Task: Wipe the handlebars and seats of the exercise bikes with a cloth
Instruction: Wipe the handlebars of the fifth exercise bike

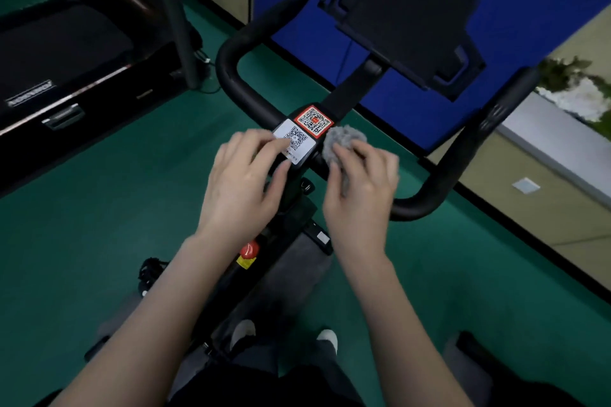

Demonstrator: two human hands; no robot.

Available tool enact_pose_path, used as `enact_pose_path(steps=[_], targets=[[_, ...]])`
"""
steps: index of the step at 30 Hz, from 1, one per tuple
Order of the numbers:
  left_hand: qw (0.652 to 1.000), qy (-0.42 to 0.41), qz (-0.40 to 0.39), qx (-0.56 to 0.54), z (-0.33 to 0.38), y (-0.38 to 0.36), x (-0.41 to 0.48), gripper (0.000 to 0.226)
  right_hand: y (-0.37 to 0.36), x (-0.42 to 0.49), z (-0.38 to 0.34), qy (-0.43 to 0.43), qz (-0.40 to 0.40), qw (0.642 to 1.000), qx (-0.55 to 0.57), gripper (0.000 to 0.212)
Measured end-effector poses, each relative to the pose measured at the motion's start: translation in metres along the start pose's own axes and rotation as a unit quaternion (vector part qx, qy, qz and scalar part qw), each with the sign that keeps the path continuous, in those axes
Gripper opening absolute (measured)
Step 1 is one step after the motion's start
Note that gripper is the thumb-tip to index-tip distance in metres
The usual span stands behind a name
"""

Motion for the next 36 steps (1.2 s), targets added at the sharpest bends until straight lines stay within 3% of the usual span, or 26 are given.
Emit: enact_pose_path(steps=[6,10,14,18,21,24,26,28,30,33,36], targets=[[0.998,-0.041,-0.031,-0.026,0.000,-0.026,0.035,0.035,-0.009,-0.009,0.001,0.019,-0.017,0.994,-0.109,0.022],[0.996,-0.061,-0.048,-0.033,-0.005,-0.041,0.042,0.035,0.005,-0.021,0.020,-0.015,0.005,0.993,-0.119,0.022],[0.996,-0.076,-0.017,-0.050,-0.011,-0.044,0.041,0.035,0.001,-0.019,0.009,-0.013,0.010,0.996,-0.084,0.022],[0.994,-0.091,-0.003,-0.059,-0.013,-0.046,0.041,0.035,-0.014,0.025,0.007,-0.046,-0.136,0.988,-0.050,0.017],[0.994,-0.093,0.002,-0.062,-0.013,-0.046,0.041,0.036,-0.029,0.054,0.026,-0.186,-0.313,0.931,0.019,0.020],[0.993,-0.096,0.010,-0.065,-0.013,-0.045,0.041,0.035,-0.030,0.057,0.036,-0.233,-0.407,0.879,0.089,0.022],[0.993,-0.100,0.011,-0.064,-0.013,-0.046,0.041,0.035,-0.022,0.049,0.039,-0.216,-0.374,0.898,0.088,0.018],[0.993,-0.102,0.010,-0.063,-0.013,-0.046,0.041,0.035,-0.010,0.039,0.034,-0.147,-0.252,0.955,0.048,0.012],[0.993,-0.099,0.009,-0.063,-0.015,-0.046,0.042,0.035,-0.005,0.026,0.018,-0.076,-0.141,0.987,0.004,0.014],[0.993,-0.098,0.009,-0.069,-0.016,-0.046,0.042,0.035,-0.010,0.010,0.005,-0.048,-0.056,0.997,-0.025,0.017],[0.992,-0.099,0.009,-0.071,-0.016,-0.047,0.040,0.035,-0.009,0.003,0.002,-0.021,-0.024,0.999,-0.019,0.019]])
Point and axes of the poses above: each hand's wrist, its own x-axis towards the middle knuckle, its own y-axis out of the back of the hand, z = x × y, the point moved 5 cm from there along x, towards the middle knuckle, and after that the axes turned 9 degrees about -x, right-handed, at the moved point
